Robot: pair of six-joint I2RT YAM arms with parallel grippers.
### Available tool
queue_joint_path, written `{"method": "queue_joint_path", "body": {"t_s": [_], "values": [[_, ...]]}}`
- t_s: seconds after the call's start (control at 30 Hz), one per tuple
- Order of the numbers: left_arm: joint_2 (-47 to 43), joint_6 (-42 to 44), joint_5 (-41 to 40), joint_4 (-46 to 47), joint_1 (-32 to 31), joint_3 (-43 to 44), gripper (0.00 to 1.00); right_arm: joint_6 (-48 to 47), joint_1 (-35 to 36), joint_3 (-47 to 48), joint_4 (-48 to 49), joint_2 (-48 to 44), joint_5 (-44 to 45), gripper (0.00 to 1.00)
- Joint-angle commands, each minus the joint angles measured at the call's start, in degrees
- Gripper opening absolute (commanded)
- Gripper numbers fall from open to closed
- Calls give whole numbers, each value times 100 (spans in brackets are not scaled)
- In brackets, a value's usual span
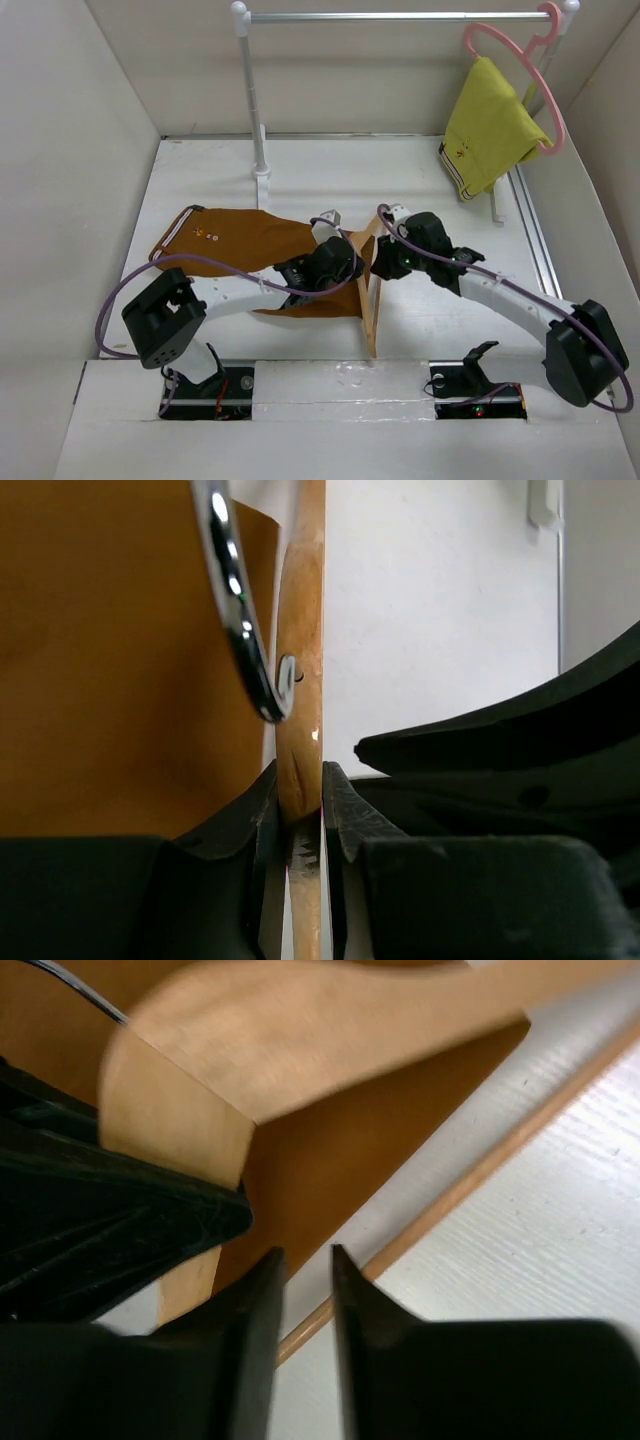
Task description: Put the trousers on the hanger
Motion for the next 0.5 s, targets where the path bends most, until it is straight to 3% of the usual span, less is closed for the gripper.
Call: {"method": "queue_joint_path", "body": {"t_s": [0.0,0.07,0.17,0.3,0.47], "values": [[117,-298,-838,321,38,-144,0,304,-142,-137,1075,243,103,36],[248,-298,-997,348,-14,-162,0,391,-195,-120,1192,621,120,46],[336,-298,-1015,357,-14,-197,0,497,-248,-198,1665,990,-27,51],[319,-351,-919,383,-76,-416,0,734,-186,-242,2085,1412,-79,53],[433,-245,-629,515,-76,-566,0,1007,24,-401,2361,1633,-11,46]]}}
